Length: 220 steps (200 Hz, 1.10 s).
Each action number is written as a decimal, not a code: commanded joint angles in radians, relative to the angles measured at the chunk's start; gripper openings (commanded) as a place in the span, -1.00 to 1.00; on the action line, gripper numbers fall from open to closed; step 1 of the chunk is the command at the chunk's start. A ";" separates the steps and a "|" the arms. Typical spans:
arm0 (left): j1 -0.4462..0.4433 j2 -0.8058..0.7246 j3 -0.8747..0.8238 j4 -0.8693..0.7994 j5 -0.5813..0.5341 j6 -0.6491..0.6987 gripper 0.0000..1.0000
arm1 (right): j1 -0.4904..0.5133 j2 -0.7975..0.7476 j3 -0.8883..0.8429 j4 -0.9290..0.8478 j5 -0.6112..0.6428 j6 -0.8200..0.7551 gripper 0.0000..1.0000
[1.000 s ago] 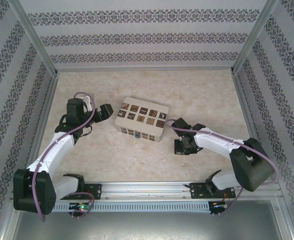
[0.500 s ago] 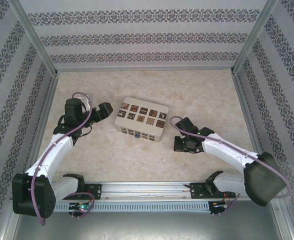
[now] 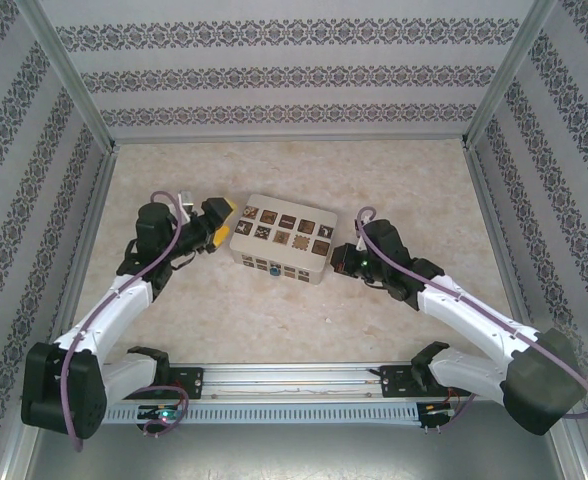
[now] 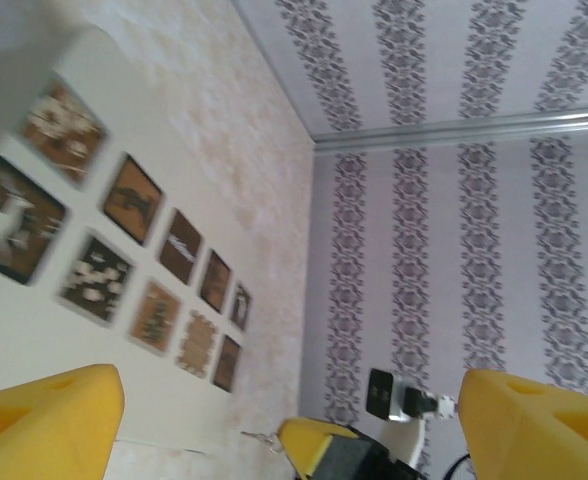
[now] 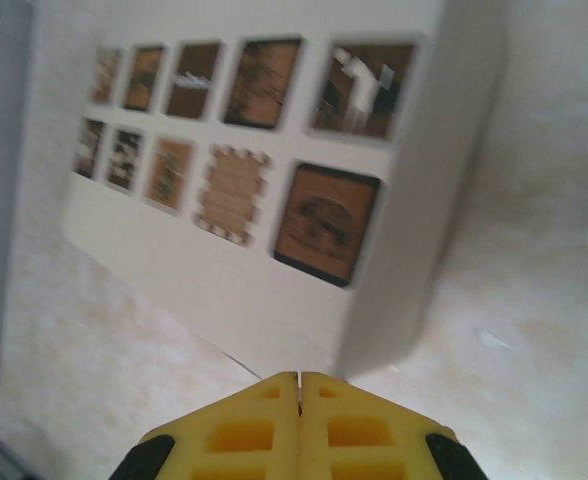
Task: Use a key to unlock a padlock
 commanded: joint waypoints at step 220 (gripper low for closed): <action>-0.437 0.354 -0.004 0.729 -0.349 -0.654 0.54 | 0.158 0.244 0.232 0.399 0.010 0.099 -1.00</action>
